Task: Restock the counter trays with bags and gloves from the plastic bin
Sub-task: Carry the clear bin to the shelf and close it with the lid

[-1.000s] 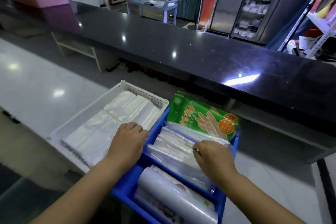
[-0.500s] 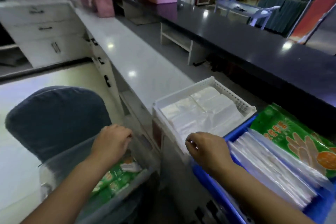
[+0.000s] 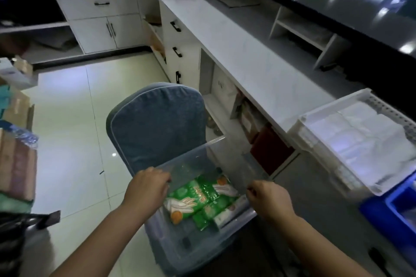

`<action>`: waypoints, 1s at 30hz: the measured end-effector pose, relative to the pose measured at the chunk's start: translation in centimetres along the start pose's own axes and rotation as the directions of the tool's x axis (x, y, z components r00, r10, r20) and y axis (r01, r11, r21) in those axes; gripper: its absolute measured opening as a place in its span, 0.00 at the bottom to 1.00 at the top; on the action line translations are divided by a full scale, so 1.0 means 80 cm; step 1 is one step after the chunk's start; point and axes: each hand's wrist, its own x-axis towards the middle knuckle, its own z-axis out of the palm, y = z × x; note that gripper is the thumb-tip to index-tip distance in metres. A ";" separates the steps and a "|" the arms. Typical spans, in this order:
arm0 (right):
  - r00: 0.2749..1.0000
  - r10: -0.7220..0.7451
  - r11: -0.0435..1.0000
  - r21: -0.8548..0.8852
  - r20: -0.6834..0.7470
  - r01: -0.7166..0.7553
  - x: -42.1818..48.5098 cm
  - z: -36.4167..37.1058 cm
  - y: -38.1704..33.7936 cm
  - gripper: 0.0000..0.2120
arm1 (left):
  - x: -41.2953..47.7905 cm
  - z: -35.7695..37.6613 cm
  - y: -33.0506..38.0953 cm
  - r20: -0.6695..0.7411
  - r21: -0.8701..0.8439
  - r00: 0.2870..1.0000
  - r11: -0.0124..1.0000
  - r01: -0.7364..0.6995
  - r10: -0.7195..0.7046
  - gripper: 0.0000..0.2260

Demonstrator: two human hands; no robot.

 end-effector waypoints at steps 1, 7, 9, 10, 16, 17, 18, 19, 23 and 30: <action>0.999 0.042 0.999 0.017 0.033 -0.043 -0.002 0.012 -0.007 0.10 | 0.001 0.003 -0.012 0.021 0.002 1.000 1.000 -0.002 0.002 0.10; 0.962 0.239 0.969 0.038 0.131 -0.246 -0.018 0.063 -0.003 0.22 | 0.034 0.033 -0.040 0.128 -0.042 0.990 0.997 -0.059 0.064 0.11; 0.949 0.256 0.962 0.043 0.183 -0.268 -0.012 0.073 0.006 0.21 | 0.050 0.044 -0.038 0.157 -0.020 0.985 0.997 -0.073 0.075 0.12; 0.937 0.266 0.959 0.040 0.224 -0.282 -0.007 0.079 0.010 0.20 | 0.057 0.050 -0.038 0.174 0.003 0.982 0.997 -0.082 0.080 0.12; 0.852 0.332 0.928 0.021 0.404 -0.371 0.020 0.122 0.025 0.16 | 0.094 0.076 -0.047 0.278 0.080 0.960 0.995 -0.057 0.033 0.12; 0.834 0.341 0.923 0.014 0.434 -0.384 0.023 0.127 0.026 0.13 | 0.102 0.079 -0.048 0.294 0.093 0.955 0.994 -0.059 0.029 0.11; 0.819 0.358 0.914 0.010 0.449 -0.405 0.025 0.130 0.026 0.12 | 0.111 0.082 -0.049 0.307 0.100 0.951 0.993 -0.060 0.026 0.11; 0.805 0.379 0.903 0.010 0.456 -0.430 0.025 0.134 0.026 0.11 | 0.121 0.085 -0.051 0.315 0.104 0.949 0.993 -0.063 0.027 0.11; 0.752 0.468 0.836 0.042 0.464 -0.547 0.020 0.152 0.024 0.14 | 0.161 0.104 -0.053 0.359 0.108 0.931 0.987 -0.116 0.070 0.12; 0.591 0.663 0.633 0.079 0.459 -0.770 0.005 0.183 -0.009 0.12 | 0.230 0.151 -0.059 0.411 0.030 0.875 0.956 -0.292 0.254 0.13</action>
